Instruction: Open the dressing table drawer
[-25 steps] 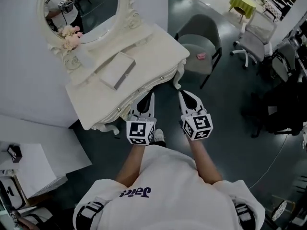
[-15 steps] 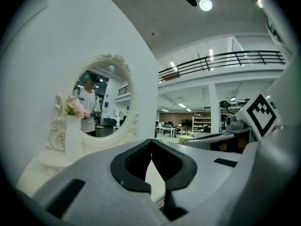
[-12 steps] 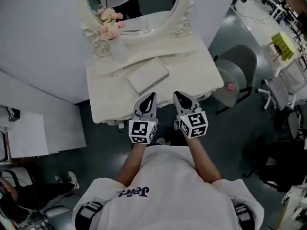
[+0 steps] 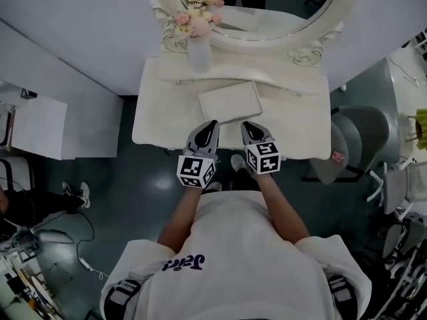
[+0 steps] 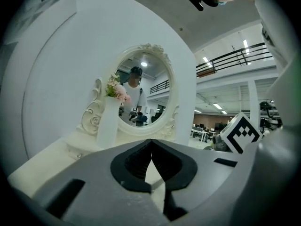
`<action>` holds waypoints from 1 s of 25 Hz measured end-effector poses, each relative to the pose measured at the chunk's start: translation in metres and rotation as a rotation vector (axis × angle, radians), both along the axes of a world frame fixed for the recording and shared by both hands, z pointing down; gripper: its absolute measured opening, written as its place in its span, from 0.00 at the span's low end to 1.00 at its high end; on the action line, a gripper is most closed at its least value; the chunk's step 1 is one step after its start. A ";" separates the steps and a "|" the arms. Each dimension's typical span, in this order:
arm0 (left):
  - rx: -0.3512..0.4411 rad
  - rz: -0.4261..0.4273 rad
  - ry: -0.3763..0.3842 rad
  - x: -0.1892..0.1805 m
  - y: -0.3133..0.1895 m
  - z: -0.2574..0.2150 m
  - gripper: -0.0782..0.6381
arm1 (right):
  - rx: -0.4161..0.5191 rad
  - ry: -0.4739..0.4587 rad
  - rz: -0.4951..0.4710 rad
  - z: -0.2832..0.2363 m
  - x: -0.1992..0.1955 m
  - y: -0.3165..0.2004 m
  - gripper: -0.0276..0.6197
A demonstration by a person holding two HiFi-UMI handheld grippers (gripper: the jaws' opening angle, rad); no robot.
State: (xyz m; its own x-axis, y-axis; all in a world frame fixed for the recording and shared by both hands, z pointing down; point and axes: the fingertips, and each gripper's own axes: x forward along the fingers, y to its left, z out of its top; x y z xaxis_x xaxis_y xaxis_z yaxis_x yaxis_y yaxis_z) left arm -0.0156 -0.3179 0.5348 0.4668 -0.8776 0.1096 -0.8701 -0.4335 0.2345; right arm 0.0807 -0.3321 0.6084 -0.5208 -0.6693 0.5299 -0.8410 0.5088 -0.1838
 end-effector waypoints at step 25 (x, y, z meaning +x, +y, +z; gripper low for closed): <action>-0.141 -0.204 0.011 -0.005 -0.030 0.057 0.13 | -0.447 -0.060 -0.090 0.155 -0.015 -0.027 0.24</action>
